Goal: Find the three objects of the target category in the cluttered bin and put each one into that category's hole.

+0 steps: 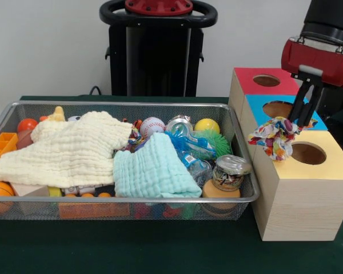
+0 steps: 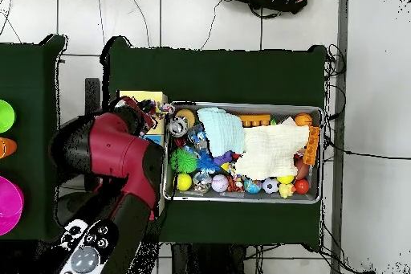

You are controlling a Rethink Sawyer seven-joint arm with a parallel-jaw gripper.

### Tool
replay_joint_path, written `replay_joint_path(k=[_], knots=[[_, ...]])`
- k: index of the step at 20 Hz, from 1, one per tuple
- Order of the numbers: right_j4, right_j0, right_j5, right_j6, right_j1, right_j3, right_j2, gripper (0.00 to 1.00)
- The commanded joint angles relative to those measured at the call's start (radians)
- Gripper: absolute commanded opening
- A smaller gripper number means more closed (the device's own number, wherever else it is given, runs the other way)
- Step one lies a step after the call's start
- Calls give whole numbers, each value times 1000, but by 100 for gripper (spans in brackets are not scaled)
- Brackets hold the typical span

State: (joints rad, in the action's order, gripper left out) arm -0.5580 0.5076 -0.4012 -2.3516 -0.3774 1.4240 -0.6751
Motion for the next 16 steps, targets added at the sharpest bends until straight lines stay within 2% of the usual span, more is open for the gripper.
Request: replay_joint_path(k=[1, 8, 16], knots=[[19, 12, -140, -207, 46, 1, 31, 0], [27, 3, -143, -182, 35, 2, 33, 0], [24, 28, -156, -208, 47, -2, 17, 0]])
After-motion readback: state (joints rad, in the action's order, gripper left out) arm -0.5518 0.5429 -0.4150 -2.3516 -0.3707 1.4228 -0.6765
